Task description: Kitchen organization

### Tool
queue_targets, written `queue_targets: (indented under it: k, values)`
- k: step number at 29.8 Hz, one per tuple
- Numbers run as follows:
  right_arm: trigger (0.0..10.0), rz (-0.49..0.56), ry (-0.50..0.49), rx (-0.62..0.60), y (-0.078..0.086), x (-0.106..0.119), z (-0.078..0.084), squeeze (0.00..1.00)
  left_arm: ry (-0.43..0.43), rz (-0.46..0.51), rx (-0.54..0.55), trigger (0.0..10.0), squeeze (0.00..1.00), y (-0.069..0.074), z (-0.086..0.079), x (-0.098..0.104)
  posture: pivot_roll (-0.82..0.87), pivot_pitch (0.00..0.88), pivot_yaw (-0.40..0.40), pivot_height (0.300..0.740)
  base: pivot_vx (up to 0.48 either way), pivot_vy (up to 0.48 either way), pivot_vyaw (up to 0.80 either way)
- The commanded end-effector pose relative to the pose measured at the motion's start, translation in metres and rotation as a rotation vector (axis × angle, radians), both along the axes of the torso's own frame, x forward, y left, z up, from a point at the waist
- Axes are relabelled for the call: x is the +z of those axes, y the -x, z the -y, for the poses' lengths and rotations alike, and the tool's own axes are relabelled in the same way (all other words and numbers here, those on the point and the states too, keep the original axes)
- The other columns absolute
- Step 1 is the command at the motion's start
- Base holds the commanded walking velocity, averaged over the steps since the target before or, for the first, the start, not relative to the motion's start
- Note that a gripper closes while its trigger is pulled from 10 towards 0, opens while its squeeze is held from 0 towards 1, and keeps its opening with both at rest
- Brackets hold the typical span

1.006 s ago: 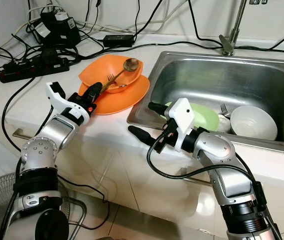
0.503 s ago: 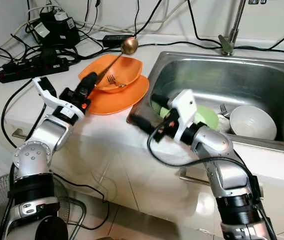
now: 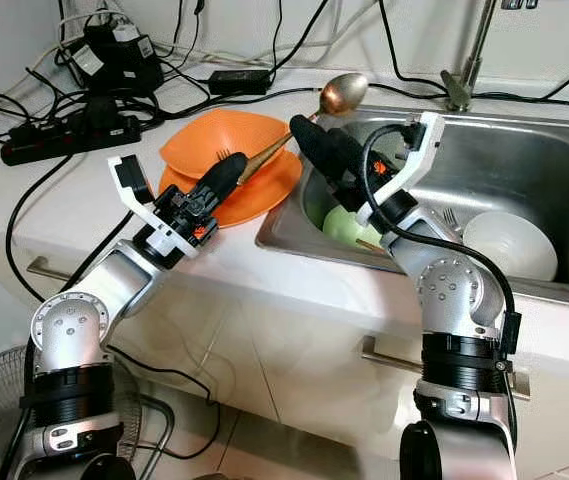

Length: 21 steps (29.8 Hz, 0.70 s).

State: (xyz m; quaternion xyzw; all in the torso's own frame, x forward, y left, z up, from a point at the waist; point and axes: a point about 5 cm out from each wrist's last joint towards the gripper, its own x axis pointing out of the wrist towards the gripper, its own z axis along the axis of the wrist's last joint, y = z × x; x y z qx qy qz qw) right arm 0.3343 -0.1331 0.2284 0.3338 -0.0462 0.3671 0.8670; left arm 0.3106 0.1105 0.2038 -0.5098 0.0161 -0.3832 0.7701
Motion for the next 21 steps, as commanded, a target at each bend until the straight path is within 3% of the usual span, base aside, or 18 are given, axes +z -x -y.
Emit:
queue_targets:
  k: [1,14,15,21]
  values:
    - [10.0,-0.020,-0.017,0.020,0.000,0.001,-0.002,0.00,0.013,0.042,-0.021,0.0,0.00,0.002,-0.001,0.009,-0.08,0.003,0.128,0.740,0.000,0.000,0.00]
    - [10.0,-0.033,-0.054,0.031,-0.004,0.001,-0.009,0.00,0.023,0.068,-0.132,0.0,0.00,0.015,0.015,0.011,-0.07,0.004,0.126,0.740,0.000,0.000,0.00]
    - [0.0,-0.023,-0.066,0.020,-0.005,0.002,-0.008,0.00,0.023,0.067,-0.134,0.0,0.00,0.015,0.015,0.011,-0.07,0.004,0.126,0.740,0.000,0.000,0.00]
    - [0.0,0.010,-0.104,-0.005,-0.007,0.008,-0.006,0.00,0.021,0.059,-0.127,0.0,0.00,0.017,0.012,0.008,-0.07,0.002,0.121,0.740,0.000,0.000,0.00]
